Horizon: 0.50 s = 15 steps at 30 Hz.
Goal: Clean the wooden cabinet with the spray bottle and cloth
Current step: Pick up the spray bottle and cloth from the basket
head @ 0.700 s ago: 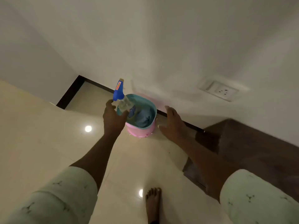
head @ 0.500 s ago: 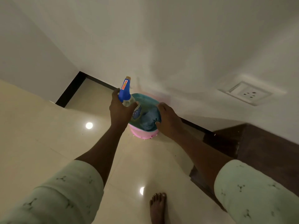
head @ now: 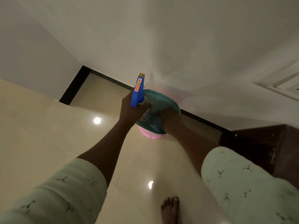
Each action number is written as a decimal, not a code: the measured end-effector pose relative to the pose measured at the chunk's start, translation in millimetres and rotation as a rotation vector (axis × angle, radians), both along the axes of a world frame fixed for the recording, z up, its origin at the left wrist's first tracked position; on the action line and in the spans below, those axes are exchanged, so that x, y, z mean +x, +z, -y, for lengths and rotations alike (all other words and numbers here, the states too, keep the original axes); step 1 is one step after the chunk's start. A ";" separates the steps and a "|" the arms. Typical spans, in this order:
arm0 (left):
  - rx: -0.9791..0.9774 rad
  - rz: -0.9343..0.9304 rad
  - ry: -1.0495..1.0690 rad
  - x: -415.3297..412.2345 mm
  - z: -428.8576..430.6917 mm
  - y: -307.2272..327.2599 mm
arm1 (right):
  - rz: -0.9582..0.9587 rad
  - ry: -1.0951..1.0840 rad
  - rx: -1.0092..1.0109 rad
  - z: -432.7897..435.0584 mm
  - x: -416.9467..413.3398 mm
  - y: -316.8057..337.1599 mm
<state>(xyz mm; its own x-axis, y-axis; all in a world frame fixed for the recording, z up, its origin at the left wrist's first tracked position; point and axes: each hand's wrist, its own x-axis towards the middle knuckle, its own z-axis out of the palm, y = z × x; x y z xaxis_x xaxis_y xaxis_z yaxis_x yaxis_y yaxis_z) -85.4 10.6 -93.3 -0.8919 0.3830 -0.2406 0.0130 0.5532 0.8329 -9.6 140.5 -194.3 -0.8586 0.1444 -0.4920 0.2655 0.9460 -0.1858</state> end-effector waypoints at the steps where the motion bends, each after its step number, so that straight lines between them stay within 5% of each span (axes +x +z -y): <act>1: 0.001 -0.018 -0.010 0.2 -0.1 -0.4 | 0.009 -0.032 -0.010 -0.3 1.4 0.0; 3: 0.027 -0.033 0.013 1.4 -0.6 -1.8 | -0.010 -0.065 -0.092 -3.4 3.6 2.3; 7: 0.070 0.044 0.184 -2.1 -12.9 6.1 | -0.482 -0.201 -0.345 -17.4 3.1 45.7; 9: 0.045 0.024 0.182 -6.4 -23.9 18.3 | -0.431 -0.489 -0.510 -27.1 3.0 75.3; 12: 0.060 -0.040 0.200 -0.1 -39.4 47.8 | -0.290 -1.153 -1.244 -47.1 17.8 104.0; 15: 0.090 -0.137 0.195 13.4 -50.8 77.6 | -0.297 -1.171 -1.788 -64.3 54.9 150.0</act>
<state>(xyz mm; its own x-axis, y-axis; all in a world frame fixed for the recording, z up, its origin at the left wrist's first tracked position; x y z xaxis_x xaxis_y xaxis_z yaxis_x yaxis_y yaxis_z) -72.0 61.4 -15.7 -0.9729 0.2151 -0.0849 0.0295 0.4797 0.8769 45.3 204.8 -44.3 -0.8009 0.1824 -0.5703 0.2447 -0.7696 -0.5898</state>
